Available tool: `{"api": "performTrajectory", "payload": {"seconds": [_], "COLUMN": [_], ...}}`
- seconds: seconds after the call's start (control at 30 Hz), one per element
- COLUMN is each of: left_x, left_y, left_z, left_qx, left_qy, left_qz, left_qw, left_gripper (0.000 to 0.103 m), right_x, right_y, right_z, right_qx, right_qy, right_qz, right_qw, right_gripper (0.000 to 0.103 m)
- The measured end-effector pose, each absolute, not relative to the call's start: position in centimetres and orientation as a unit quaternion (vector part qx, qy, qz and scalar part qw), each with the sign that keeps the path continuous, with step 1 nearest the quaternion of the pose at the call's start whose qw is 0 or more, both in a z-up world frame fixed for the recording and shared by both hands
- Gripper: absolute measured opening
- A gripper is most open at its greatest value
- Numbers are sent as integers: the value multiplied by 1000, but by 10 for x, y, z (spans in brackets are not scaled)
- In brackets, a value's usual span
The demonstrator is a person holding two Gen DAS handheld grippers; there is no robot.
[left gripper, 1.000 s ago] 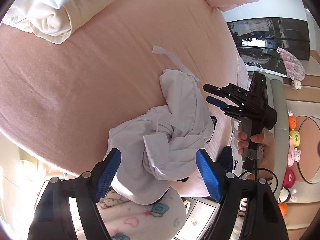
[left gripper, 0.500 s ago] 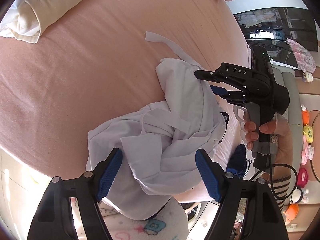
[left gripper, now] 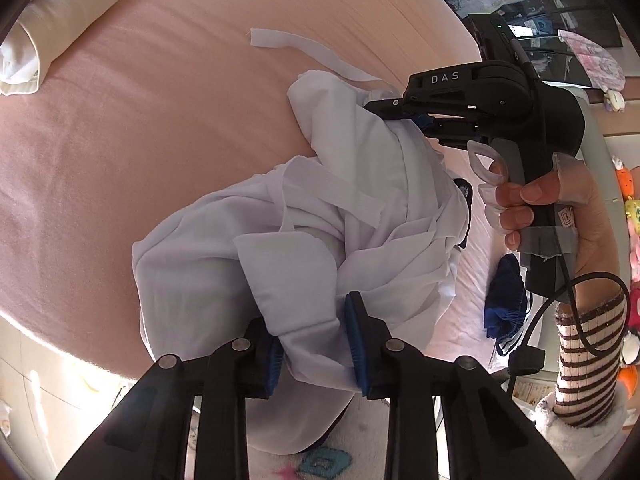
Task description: Fold clothes
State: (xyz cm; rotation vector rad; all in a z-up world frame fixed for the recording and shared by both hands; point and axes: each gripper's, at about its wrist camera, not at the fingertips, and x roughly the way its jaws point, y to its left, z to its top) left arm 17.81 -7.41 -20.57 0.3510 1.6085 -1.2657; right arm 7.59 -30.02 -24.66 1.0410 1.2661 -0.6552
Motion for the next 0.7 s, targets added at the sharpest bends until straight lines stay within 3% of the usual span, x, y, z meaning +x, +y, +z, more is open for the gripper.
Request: {"api": "performTrajectory", "payload": {"seconds": [0.27, 0.7], "left_x": [174, 205], "left_y": [-72, -57], "left_z": [-187, -153], "left_qx": [195, 202], "left_qy": [590, 539], "left_qz": [-562, -565], "left_qw": [546, 592], "left_gripper": [10, 10], "right_x": [73, 58], "right_y": [-287, -269], "right_z": [-217, -136], "right_qx": [400, 233], "right_qy": [550, 574], "right_qz": [-313, -409], "right_qw": [663, 669], "right_gripper": [9, 7]}}
